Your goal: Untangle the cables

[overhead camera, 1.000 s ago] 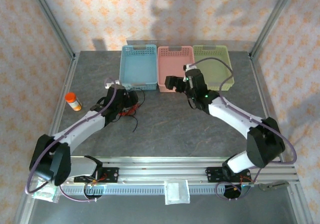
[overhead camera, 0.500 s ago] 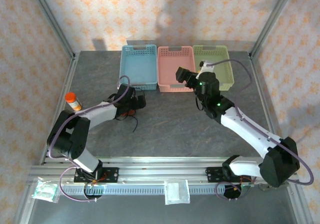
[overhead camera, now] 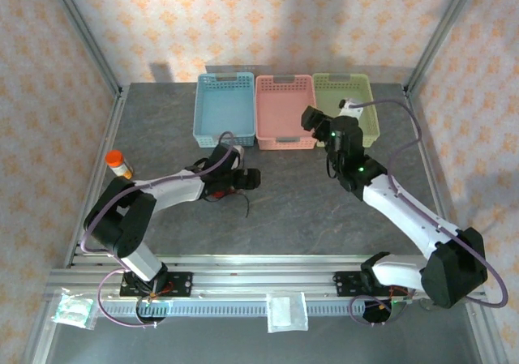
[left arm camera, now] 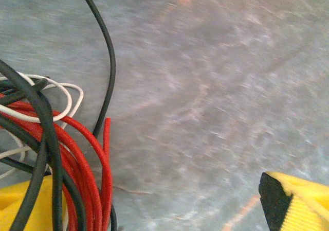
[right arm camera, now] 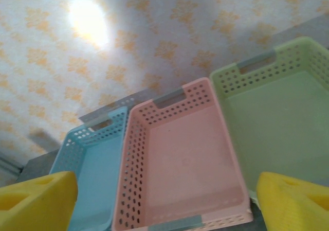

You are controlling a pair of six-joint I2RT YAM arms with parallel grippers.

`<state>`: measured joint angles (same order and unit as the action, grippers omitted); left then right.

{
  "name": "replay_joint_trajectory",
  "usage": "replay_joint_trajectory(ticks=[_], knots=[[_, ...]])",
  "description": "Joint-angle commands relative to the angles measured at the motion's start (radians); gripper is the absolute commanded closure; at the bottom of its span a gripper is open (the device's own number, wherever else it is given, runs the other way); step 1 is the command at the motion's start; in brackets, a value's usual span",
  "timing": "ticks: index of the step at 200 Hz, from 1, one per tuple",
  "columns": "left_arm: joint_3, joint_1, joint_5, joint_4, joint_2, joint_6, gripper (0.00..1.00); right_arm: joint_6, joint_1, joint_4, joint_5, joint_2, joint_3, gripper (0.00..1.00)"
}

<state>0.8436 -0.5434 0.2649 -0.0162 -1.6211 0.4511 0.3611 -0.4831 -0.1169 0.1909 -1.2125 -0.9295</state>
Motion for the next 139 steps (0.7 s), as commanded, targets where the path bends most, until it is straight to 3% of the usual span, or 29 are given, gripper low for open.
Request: replay_joint_trajectory(ticks=[1, 45, 70, 108, 139], knots=[[0.021, -0.056, 0.086, 0.068, -0.009, 0.025, 0.05, 0.067, 0.028, 0.038, 0.044, 0.027, 0.029, 0.12], [0.028, -0.156, 0.191, 0.161, 0.002, 0.081, 0.06, 0.095, 0.061, 0.093, 0.019, 0.060, 0.076, 0.14], [0.014, -0.178, 0.178, 0.212, 0.046, 0.124, 0.08, 0.055, 0.061, 0.132, -0.041, 0.072, 0.096, 0.18], [0.023, -0.176, 0.026, 0.166, 0.181, 0.110, 0.07, 0.010, 0.060, 0.151, -0.283, 0.089, 0.167, 0.23], [0.016, -0.166, -0.104, 0.094, 0.257, 0.095, 0.07, 0.003, 0.043, 0.199, -0.360, 0.076, 0.208, 0.31]])
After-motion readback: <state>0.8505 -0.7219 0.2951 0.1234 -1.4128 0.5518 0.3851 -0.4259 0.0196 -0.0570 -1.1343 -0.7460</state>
